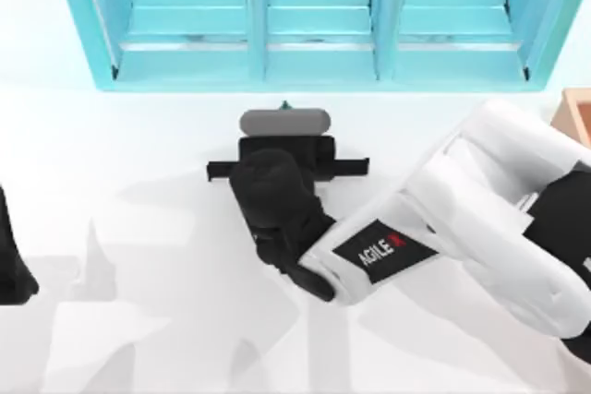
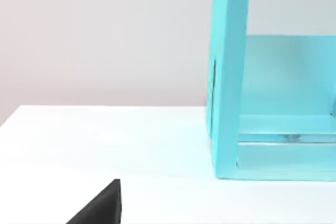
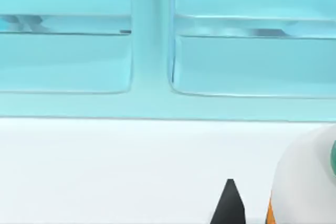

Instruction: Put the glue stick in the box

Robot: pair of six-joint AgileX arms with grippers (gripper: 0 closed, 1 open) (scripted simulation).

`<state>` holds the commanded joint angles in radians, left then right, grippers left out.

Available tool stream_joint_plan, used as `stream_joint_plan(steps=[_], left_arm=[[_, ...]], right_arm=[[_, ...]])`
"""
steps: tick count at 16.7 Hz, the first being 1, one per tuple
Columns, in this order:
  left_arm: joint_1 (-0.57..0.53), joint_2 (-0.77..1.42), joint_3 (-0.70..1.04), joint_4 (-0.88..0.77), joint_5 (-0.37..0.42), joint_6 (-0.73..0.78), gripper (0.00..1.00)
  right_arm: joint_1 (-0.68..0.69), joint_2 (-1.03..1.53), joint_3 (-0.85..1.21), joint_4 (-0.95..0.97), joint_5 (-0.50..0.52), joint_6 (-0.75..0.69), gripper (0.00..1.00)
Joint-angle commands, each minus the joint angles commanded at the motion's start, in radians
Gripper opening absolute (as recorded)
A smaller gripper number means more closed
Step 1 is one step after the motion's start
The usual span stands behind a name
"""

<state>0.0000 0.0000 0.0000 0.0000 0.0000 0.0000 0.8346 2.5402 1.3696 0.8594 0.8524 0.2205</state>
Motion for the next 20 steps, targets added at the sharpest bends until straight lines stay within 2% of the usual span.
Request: stream_joint_plan(steps=[11,20], left_arm=[[0.0,0.0,0.0,0.0,0.0,0.0,1.0],[0.0,0.0,0.0,0.0,0.0,0.0,1.0]], right_arm=[[0.004,-0.017,-0.001,-0.015,-0.001,0.001,0.0],[0.003,-0.266,-0.006,-0.263,-0.003,0.005,0.0]])
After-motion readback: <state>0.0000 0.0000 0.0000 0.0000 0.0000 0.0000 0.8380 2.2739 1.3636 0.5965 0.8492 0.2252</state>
